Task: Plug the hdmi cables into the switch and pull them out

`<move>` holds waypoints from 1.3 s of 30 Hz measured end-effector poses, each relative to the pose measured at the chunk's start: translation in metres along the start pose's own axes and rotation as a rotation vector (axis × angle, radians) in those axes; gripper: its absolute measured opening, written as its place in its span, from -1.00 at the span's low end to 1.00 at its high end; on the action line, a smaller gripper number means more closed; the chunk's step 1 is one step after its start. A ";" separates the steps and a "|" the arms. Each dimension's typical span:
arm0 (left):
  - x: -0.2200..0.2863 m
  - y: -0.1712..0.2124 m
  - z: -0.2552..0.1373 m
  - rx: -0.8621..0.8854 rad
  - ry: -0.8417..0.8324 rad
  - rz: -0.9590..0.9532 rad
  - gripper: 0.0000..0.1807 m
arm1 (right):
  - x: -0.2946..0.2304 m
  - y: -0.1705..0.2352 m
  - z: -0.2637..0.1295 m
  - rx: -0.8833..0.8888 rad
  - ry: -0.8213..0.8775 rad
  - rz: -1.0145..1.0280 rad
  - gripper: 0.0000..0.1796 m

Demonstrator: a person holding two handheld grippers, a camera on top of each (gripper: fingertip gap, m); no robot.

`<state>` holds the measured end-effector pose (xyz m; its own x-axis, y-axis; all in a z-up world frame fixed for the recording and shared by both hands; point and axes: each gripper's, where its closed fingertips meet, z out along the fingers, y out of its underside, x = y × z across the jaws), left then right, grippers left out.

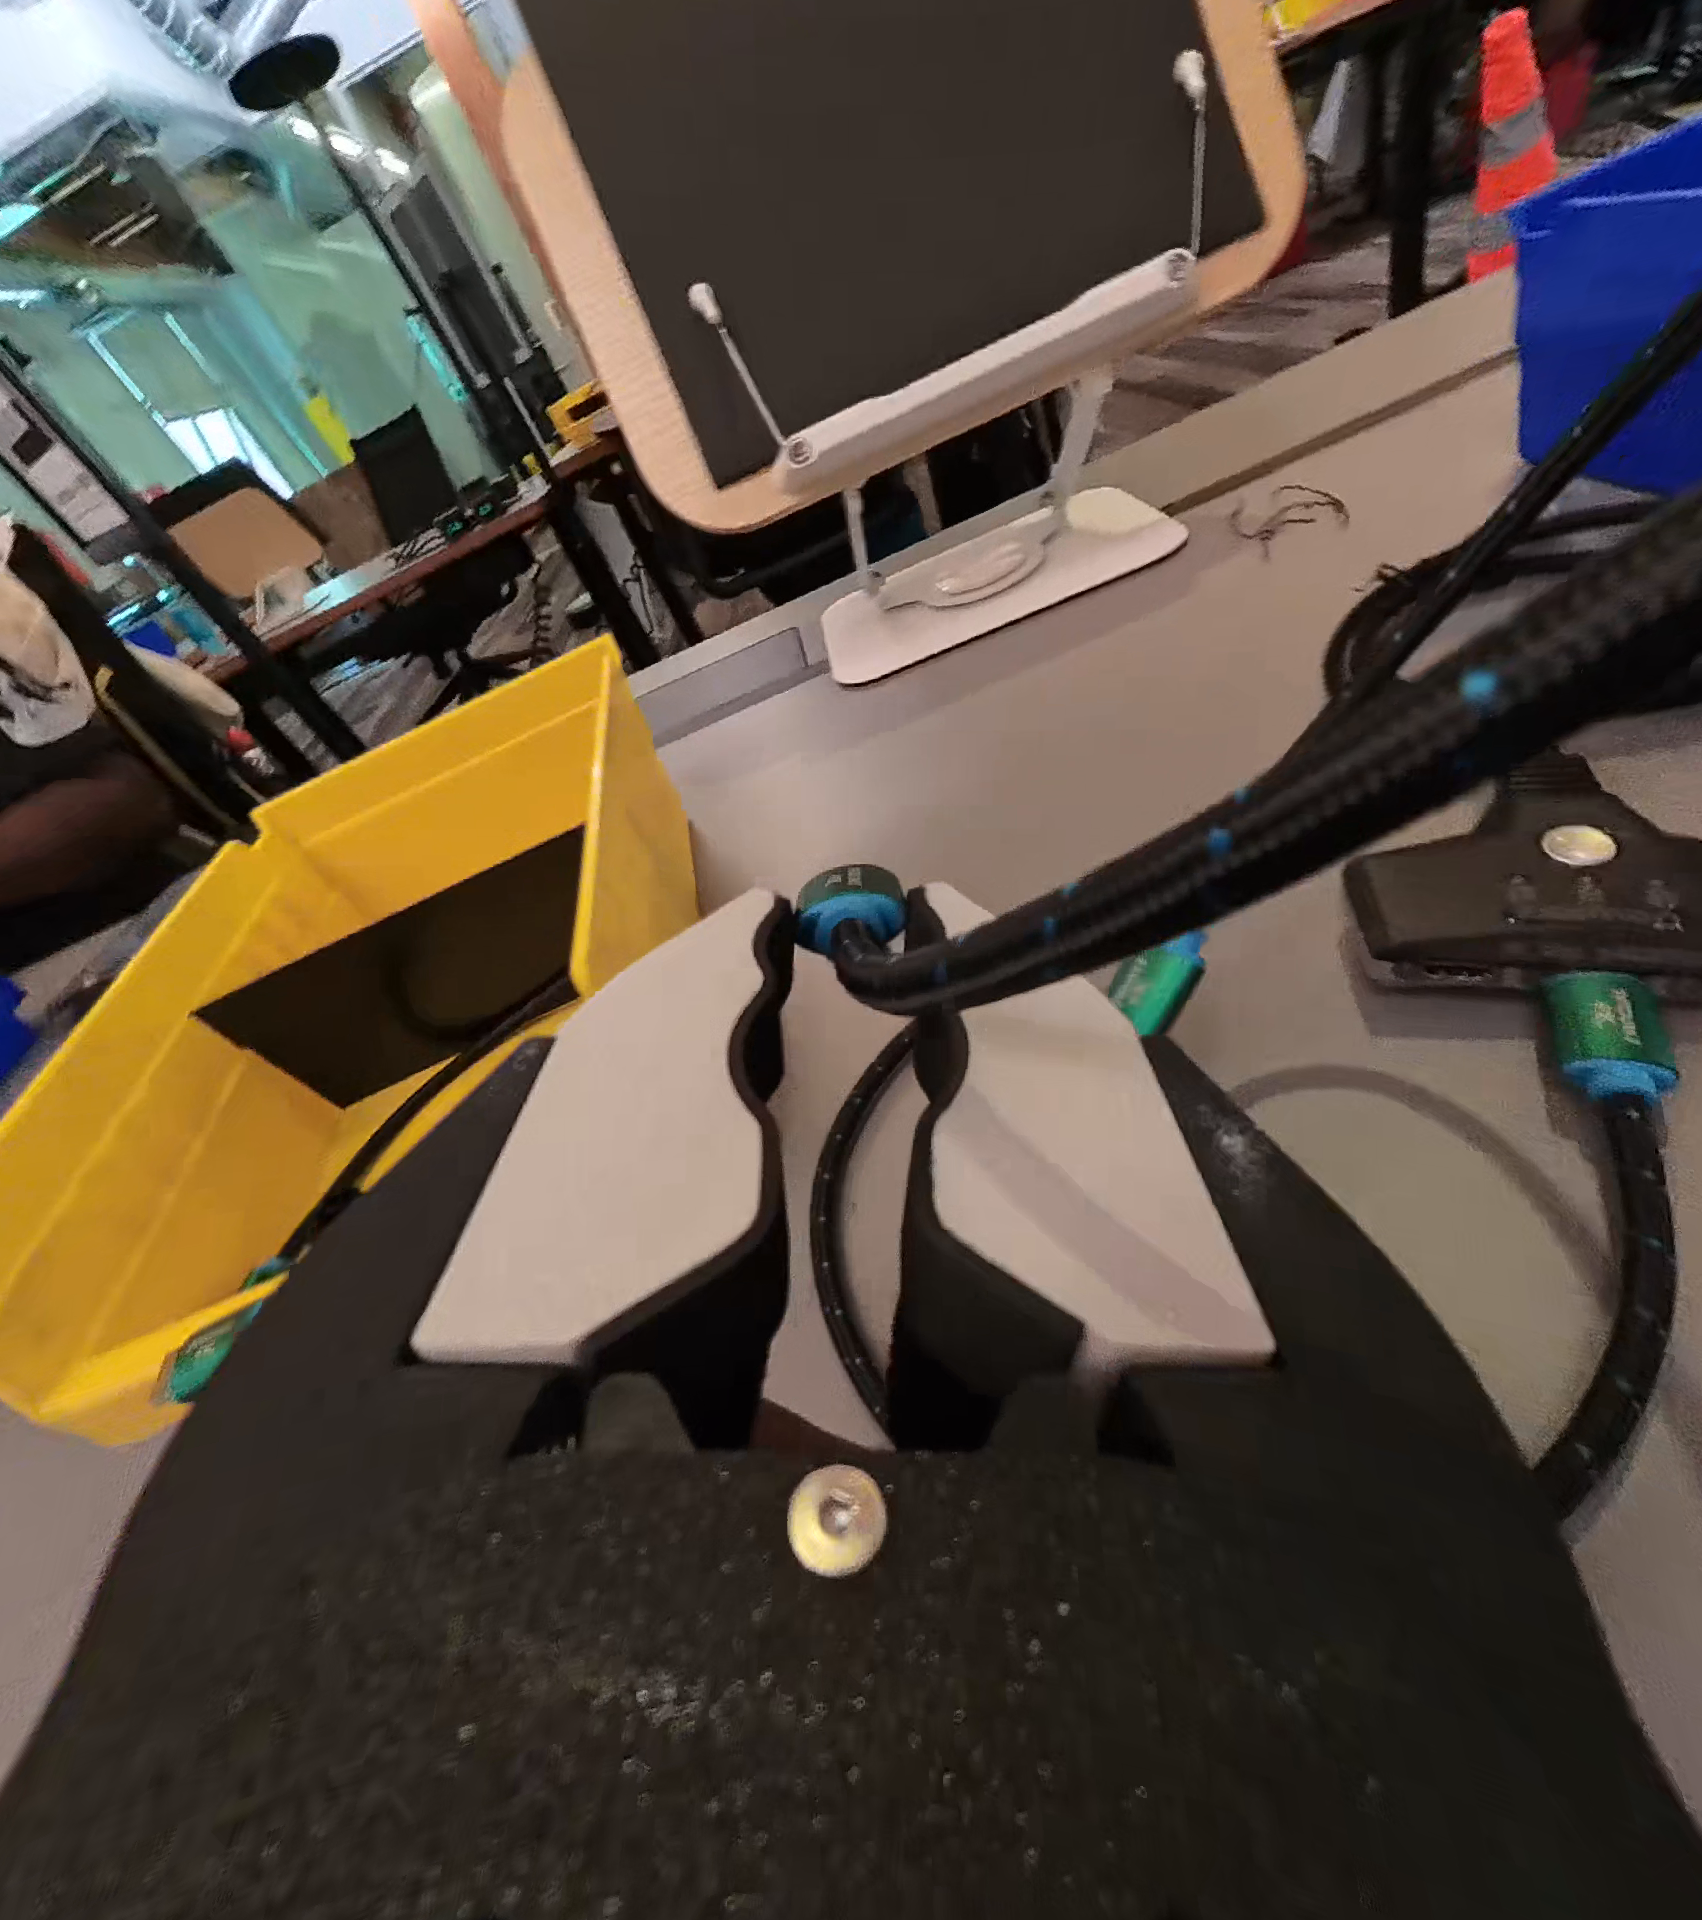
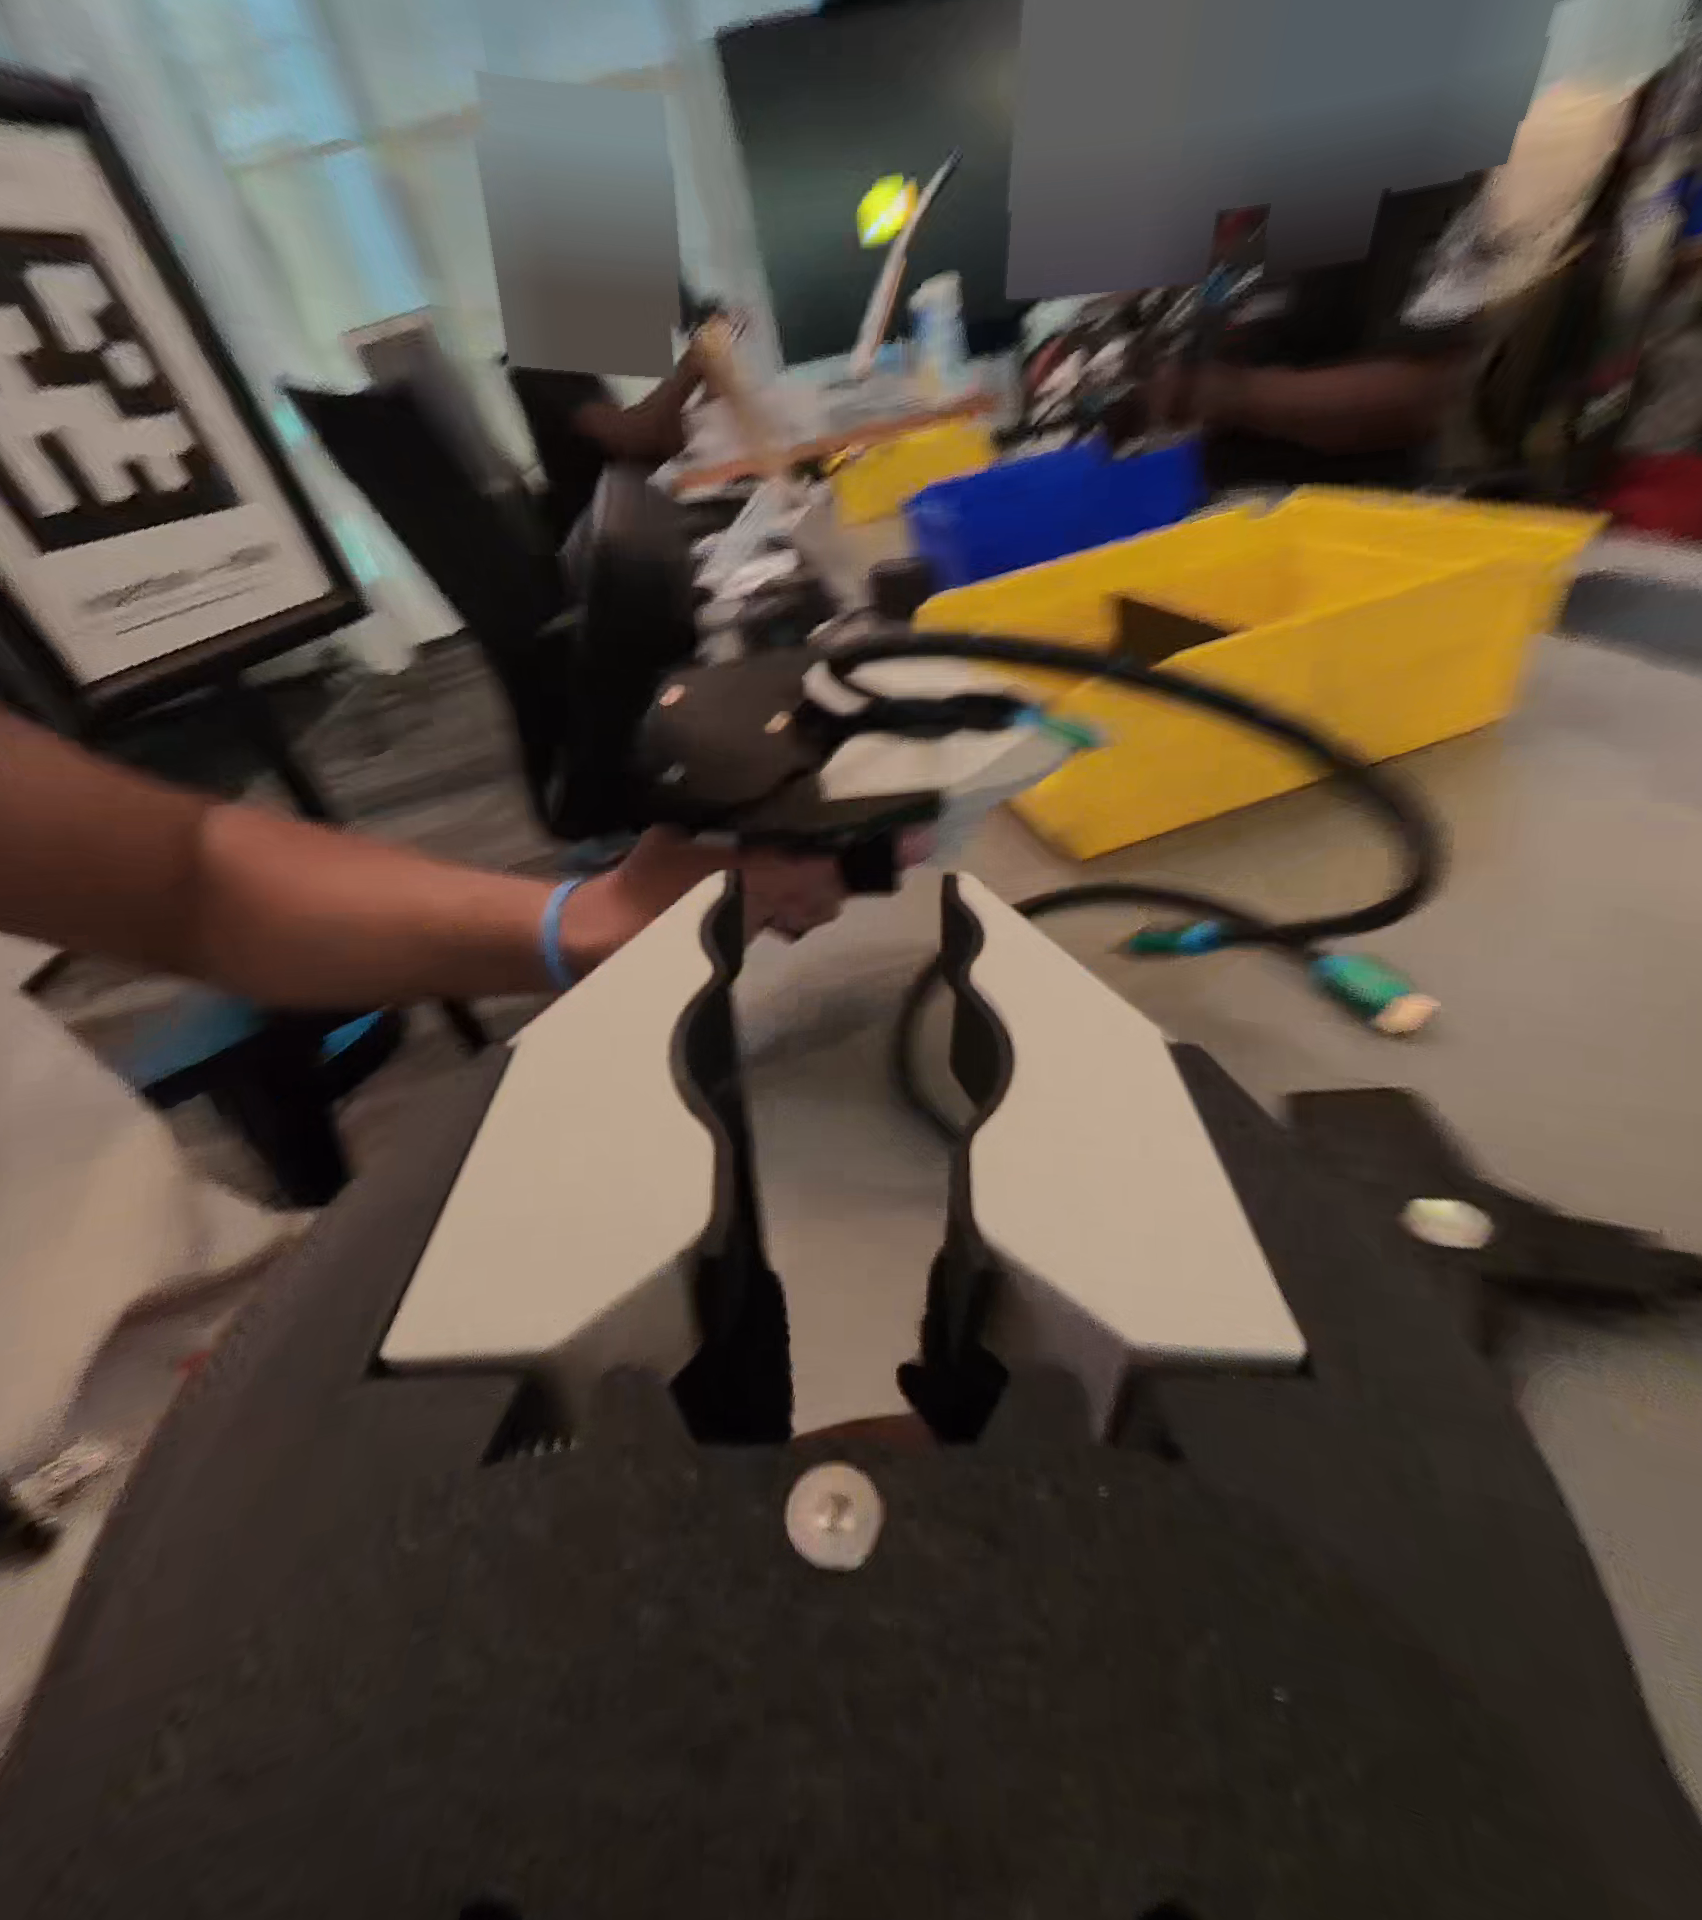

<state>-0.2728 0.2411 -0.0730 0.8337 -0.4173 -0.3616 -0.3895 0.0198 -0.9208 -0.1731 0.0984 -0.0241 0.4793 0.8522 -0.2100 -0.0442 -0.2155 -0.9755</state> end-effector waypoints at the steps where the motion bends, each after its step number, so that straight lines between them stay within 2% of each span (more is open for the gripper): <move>1: -0.001 0.000 -0.001 -0.005 -0.008 -0.006 -0.78 | -0.004 0.015 0.016 -0.055 -0.015 0.051 -0.56; 3: 0.005 0.000 -0.003 -0.002 -0.013 0.005 -0.78 | 0.004 0.033 0.049 -0.062 0.050 0.165 -0.43; 6: 0.019 -0.002 -0.006 0.006 0.001 0.044 -0.77 | 0.018 0.021 0.076 0.134 0.179 0.282 -0.43; 9: 0.030 -0.002 -0.009 0.010 0.013 0.068 -0.78 | 0.012 0.021 0.095 0.129 0.213 0.237 -0.45; 10: 0.034 -0.002 -0.009 0.010 0.019 0.075 -0.78 | 0.011 0.022 0.099 0.113 0.232 0.211 -0.48; 12: 0.040 -0.001 -0.010 0.012 0.031 0.087 -0.77 | 0.011 0.023 0.100 0.111 0.262 0.182 -0.76; 15: 0.052 -0.002 -0.012 0.029 0.080 0.098 -0.77 | 0.020 0.017 0.085 0.142 0.320 0.152 -0.91; 18: 0.072 -0.004 -0.017 0.039 0.246 0.073 -0.72 | 0.034 0.011 0.063 0.135 0.300 0.129 -0.94; 21: 0.084 -0.001 -0.028 0.018 0.463 -0.058 -0.57 | 0.049 0.003 0.034 0.159 0.284 0.121 -0.94; 25: 0.095 0.006 -0.043 -0.024 0.798 -0.250 -0.46 | 0.026 0.012 0.019 0.130 0.029 0.133 -0.94; 28: 0.099 -0.001 -0.057 0.055 0.939 -0.213 -0.43 | 0.012 0.015 0.014 0.120 -0.101 0.170 -0.94; 29: 0.101 -0.001 -0.060 0.071 0.962 -0.188 -0.50 | 0.010 0.017 0.014 0.101 -0.129 0.179 -0.94; 31: 0.105 -0.004 -0.065 0.109 0.992 -0.159 -0.57 | 0.006 0.022 0.016 0.073 -0.179 0.212 -0.94; 32: 0.107 -0.004 -0.066 0.127 0.989 -0.135 -0.72 | 0.005 0.025 0.017 0.063 -0.198 0.234 -0.94; 34: 0.109 -0.002 -0.066 0.155 0.960 -0.054 -0.78 | 0.009 0.026 0.017 0.062 -0.193 0.263 -0.94; 37: 0.107 0.000 -0.058 0.205 0.823 0.139 -0.85 | 0.027 0.030 0.017 0.062 -0.114 0.339 -0.93; 39: 0.101 -0.002 -0.050 0.237 0.682 0.268 -0.88 | 0.035 0.045 0.022 -0.008 -0.066 0.410 -0.64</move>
<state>-0.2077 0.1531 -0.0999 0.2667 -0.8372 -0.4775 -0.3859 0.3612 -0.8489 -0.1771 0.1291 -0.0767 0.3663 0.7233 -0.5854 -0.2127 -0.5474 -0.8094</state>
